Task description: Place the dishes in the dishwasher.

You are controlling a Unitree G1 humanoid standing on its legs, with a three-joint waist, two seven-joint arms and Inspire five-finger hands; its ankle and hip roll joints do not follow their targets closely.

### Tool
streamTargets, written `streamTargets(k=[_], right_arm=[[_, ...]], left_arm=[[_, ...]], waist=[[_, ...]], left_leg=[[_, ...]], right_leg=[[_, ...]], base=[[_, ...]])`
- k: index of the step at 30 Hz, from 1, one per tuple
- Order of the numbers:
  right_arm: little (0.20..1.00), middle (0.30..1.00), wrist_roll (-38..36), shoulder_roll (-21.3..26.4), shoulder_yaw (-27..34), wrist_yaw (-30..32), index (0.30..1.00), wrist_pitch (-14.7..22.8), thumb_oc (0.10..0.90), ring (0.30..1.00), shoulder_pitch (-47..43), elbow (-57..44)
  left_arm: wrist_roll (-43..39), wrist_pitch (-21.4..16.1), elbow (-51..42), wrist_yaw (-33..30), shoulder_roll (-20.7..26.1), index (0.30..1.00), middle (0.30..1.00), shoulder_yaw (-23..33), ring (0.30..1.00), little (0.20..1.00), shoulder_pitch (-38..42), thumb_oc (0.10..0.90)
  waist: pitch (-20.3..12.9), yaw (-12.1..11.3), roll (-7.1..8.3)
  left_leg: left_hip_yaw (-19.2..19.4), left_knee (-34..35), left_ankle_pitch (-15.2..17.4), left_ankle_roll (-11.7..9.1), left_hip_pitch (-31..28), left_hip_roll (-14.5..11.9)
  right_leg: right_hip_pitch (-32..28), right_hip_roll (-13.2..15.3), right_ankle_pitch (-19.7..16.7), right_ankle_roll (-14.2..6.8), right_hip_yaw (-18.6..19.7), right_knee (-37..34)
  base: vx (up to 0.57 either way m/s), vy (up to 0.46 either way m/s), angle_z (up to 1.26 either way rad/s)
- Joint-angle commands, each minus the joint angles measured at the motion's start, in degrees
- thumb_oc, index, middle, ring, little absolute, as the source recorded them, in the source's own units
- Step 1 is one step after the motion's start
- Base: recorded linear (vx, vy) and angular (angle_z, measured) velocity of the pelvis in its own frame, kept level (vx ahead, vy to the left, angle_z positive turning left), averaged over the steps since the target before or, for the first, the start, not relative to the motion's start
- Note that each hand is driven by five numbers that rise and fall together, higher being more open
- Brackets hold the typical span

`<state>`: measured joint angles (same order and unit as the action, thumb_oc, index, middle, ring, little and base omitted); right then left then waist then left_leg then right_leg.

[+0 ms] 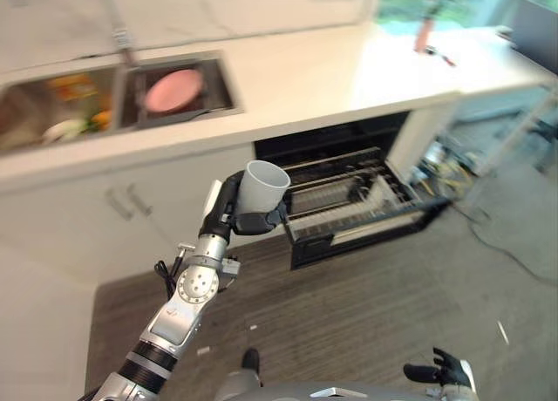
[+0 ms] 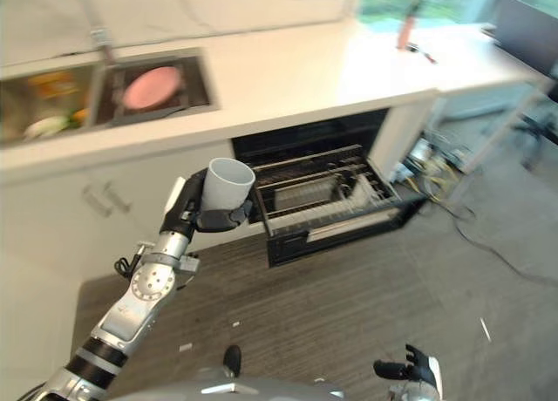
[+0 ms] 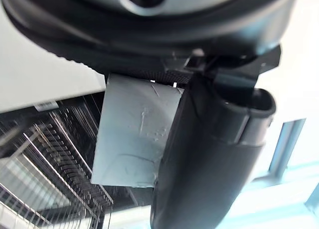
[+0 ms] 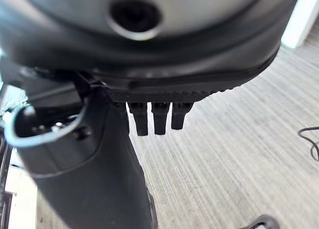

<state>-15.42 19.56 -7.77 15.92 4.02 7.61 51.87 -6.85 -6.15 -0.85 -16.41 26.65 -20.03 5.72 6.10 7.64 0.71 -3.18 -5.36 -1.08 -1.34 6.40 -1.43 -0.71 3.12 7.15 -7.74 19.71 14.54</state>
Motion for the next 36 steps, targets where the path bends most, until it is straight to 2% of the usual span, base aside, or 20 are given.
streamTargets(k=[1, 4, 5, 6, 8, 11, 14, 17, 21, 25, 30, 35, 36], right_arm=[[0.9, 0.9, 8.1, 0.9, -0.9, 1.6, 0.9, 5.0, 0.8, 0.9, -6.3, -7.2], [0.9, 0.9, 9.3, 3.1, 1.6, 2.2, 0.9, 6.5, 0.8, 0.9, -5.3, -16.0], [0.9, 0.9, 9.4, 3.0, 3.6, 1.9, 0.9, 7.1, 0.8, 0.9, -3.3, -21.1], [0.9, 0.9, 8.9, 3.4, 5.1, 2.5, 0.9, 7.6, 0.8, 0.9, -3.0, -22.1], [0.9, 0.9, 9.0, 4.1, 6.4, 2.9, 0.9, 8.0, 0.8, 0.9, -3.0, -24.5], [0.9, 0.9, 10.1, 5.9, 9.2, 3.4, 0.9, 9.1, 0.8, 0.9, -3.9, -30.4], [0.9, 0.9, 11.5, 6.6, 10.5, 2.9, 0.9, 10.2, 0.8, 0.9, -4.6, -36.7], [0.9, 0.9, 11.2, 6.6, 11.5, 2.4, 0.9, 11.1, 0.8, 0.9, -5.1, -40.6], [0.9, 0.9, 7.7, 5.8, 10.5, 0.8, 0.9, 13.3, 0.8, 0.9, -8.0, -47.5], [0.9, 0.9, -2.3, 2.7, 5.4, -3.9, 0.9, 15.7, 0.8, 0.9, -12.5, -55.7], [0.9, 0.9, -9.1, -0.3, -1.4, -7.2, 0.9, 16.6, 0.8, 0.9, -17.1, -61.6], [0.9, 0.9, -10.3, -1.0, -4.4, -8.1, 0.9, 16.2, 0.8, 0.9, -18.6, -62.9], [0.9, 0.9, -11.6, -1.5, -6.6, -8.6, 0.9, 16.1, 0.8, 0.9, -20.0, -63.5]], left_arm=[[2.0, -6.9, -8.9, -0.6, 0.9, 0.3, 0.3, 3.6, 0.3, 0.3, 6.2, 0.4], [1.9, -6.8, -8.4, -0.5, 0.3, 0.3, 0.3, 4.9, 0.3, 0.3, 4.2, 0.4], [3.3, -6.2, -8.6, -0.5, -0.5, 0.3, 0.3, 5.5, 0.3, 0.3, 3.4, 0.4], [4.0, -6.2, -8.3, -0.3, -0.9, 0.3, 0.3, 5.6, 0.3, 0.3, 3.6, 0.4], [4.5, -6.4, -8.3, -0.6, -1.2, 0.3, 0.3, 6.0, 0.3, 0.3, 3.5, 0.4], [6.2, -6.0, -7.6, -1.5, -1.9, 0.3, 0.3, 7.3, 0.3, 0.3, 3.2, 0.4], [8.7, -5.5, -6.8, -2.1, -1.8, 0.3, 0.3, 8.1, 0.3, 0.3, 3.3, 0.4], [11.5, -5.5, -5.8, -3.3, -1.5, 0.3, 0.3, 8.2, 0.3, 0.3, 4.7, 0.4], [14.3, -5.2, -3.4, -5.0, -0.7, 0.3, 0.3, 7.7, 0.3, 0.3, 8.1, 0.4], [12.6, -5.8, -1.2, -7.1, -2.0, 0.3, 0.3, 6.5, 0.3, 0.3, 12.3, 0.4], [8.6, -6.1, 2.2, -8.0, -5.4, 0.3, 0.3, 1.9, 0.3, 0.3, 18.0, 0.4], [8.3, -6.4, 3.0, -8.6, -6.4, 0.3, 0.3, 0.0, 0.3, 0.3, 20.6, 0.4], [8.9, -6.5, 4.0, -9.2, -7.2, 0.3, 0.3, -1.9, 0.3, 0.3, 22.6, 0.4]], waist=[[0.9, -3.4, 0.81], [0.2, -3.5, 1.62], [-0.4, -3.6, 2.0], [-1.1, -3.3, 2.14], [-1.9, -3.3, 2.28], [-2.9, -3.7, 1.73], [-3.2, -3.6, 1.59], [-3.4, -3.4, 1.27], [-3.8, -2.8, 0.6], [-3.9, -2.7, -0.2], [-4.1, -2.2, -1.07], [-3.9, -1.9, -1.32], [-4.0, -1.7, -1.53]], left_leg=[[2.3, 10.4, -1.5, -2.9, -7.0, -5.1], [7.0, 10.4, 0.3, -2.8, -8.7, -4.0], [8.6, 10.4, 0.6, -2.8, -9.7, -3.7], [8.4, 10.4, 0.6, -2.6, -9.5, -3.4], [8.8, 10.4, 1.1, -2.7, -9.8, -3.2], [11.2, 10.4, 2.6, -2.3, -11.6, -3.6], [11.5, 10.4, 3.1, -2.2, -12.8, -3.7], [12.0, 10.4, 3.4, -2.4, -13.4, -3.9], [12.1, 10.4, 3.7, -2.5, -14.2, -4.4], [12.2, 10.4, 3.5, -2.8, -14.6, -4.7], [11.8, 10.4, 3.0, -3.0, -14.6, -4.9], [11.5, 10.4, 2.7, -3.1, -14.5, -4.9], [11.3, 10.4, 2.6, -3.2, -14.6, -5.0]], right_leg=[[3.7, 1.6, -7.1, -1.6, -16.9, -1.6], [2.3, -0.2, -5.1, -0.2, -25.3, -9.0], [-0.5, 2.0, -7.4, -1.0, -27.2, -14.3], [-1.7, 1.6, -7.4, -0.9, -24.5, -16.7], [-3.3, 1.5, -7.8, -1.0, -23.6, -19.5], [-3.6, 3.0, -7.9, -2.1, -23.4, -19.5], [-4.2, 2.9, -7.7, -1.8, -21.5, -19.5], [-4.6, 2.9, -7.5, -1.9, -21.5, -19.5], [-5.2, 2.6, -6.9, -1.6, -20.7, -19.5], [-5.8, 2.4, -6.7, -1.3, -20.4, -19.5], [-6.2, 2.5, -6.2, -0.9, -20.2, -19.5], [-6.3, 2.5, -6.2, -0.7, -20.3, -19.5], [-6.5, 2.5, -6.1, -0.6, -20.2, -19.5]], base=[[0.04, 0.357, -1.8], [0.07, 0.217, -1.59], [0.06, 0.108, -0.77], [0.04, 0.05, -0.47], [0.08, 0.025, -0.06], [0.06, 0.0, 0.02], [0.05, -0.004, -0.27], [0.03, -0.025, -0.13], [0.02, -0.017, -0.01], [0.01, -0.034, -0.09], [0.0, -0.006, -0.01], [-0.01, -0.016, 0.03], [-0.01, -0.014, 0.06]])
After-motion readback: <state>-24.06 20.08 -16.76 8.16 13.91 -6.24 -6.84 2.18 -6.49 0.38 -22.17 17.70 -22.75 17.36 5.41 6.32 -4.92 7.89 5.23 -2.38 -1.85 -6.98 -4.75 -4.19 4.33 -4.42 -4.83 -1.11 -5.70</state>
